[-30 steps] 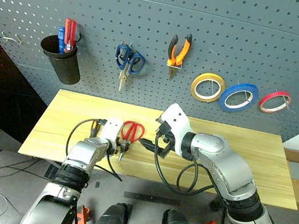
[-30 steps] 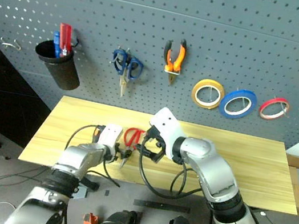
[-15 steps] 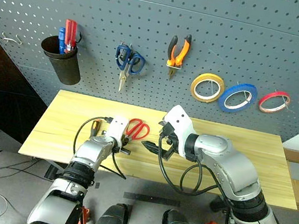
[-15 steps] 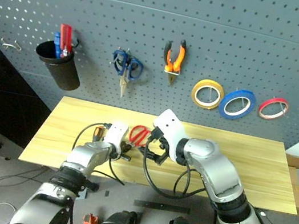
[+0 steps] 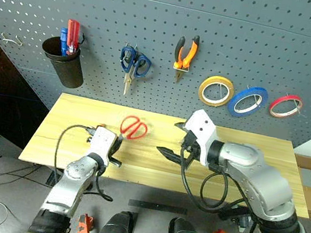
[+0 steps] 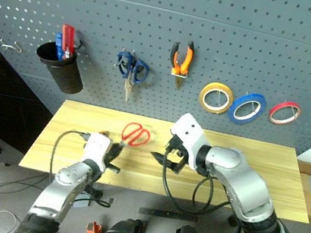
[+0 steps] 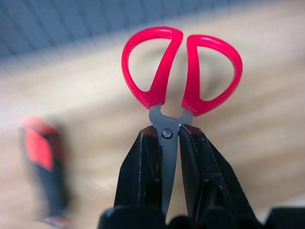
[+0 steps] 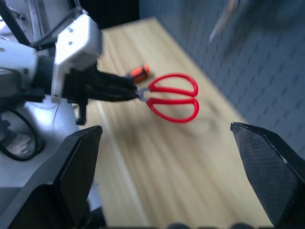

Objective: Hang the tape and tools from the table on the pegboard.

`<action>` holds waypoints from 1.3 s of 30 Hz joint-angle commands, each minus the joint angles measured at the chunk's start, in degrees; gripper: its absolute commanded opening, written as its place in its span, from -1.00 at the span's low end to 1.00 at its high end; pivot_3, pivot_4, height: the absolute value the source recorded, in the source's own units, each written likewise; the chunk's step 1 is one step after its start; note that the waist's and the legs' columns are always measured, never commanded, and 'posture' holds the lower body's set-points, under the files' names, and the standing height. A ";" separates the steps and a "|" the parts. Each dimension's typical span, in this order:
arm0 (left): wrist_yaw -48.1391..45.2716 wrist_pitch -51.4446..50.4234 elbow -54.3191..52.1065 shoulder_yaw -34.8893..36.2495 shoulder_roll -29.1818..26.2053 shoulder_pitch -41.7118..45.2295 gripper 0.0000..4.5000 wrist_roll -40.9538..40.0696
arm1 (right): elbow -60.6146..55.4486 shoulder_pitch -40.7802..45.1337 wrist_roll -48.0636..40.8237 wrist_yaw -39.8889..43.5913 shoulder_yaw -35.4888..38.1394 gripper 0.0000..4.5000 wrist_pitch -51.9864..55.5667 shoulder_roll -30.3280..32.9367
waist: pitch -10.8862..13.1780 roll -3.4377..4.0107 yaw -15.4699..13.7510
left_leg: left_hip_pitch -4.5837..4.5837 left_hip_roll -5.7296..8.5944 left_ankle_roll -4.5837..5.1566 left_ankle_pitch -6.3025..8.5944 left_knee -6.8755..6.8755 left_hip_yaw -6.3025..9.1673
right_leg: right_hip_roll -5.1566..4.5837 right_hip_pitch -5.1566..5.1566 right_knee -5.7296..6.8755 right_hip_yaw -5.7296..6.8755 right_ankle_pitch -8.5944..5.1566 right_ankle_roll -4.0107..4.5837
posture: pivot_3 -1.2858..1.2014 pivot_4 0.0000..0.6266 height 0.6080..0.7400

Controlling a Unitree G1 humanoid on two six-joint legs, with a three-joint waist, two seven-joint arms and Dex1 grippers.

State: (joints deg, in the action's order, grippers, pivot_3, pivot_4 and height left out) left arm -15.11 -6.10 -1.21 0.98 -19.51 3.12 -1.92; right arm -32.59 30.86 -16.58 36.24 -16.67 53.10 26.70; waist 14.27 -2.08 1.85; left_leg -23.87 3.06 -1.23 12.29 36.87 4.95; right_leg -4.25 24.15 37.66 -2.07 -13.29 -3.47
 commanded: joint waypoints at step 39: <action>-1.90 16.43 3.51 3.68 -4.51 14.71 -0.88 4.91 | 2.70 3.03 -2.25 1.23 4.89 1.00 -15.43 -3.67 | 0.00 0.00 0.16 | 0.00 -0.08 0.06 -0.03 0.03 -0.14 | 0.28 -0.01 0.03 0.05 0.01 -0.01 | -0.03 -0.34 1.00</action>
State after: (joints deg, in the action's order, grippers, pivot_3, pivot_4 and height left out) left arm -16.16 9.26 2.63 4.98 -23.76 17.39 3.48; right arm -28.37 32.86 -18.28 37.83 -12.64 39.04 23.36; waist 14.27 -2.08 2.02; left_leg -23.87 2.98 -1.17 12.25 36.90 4.81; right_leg -3.97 24.14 37.69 -2.01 -13.27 -3.47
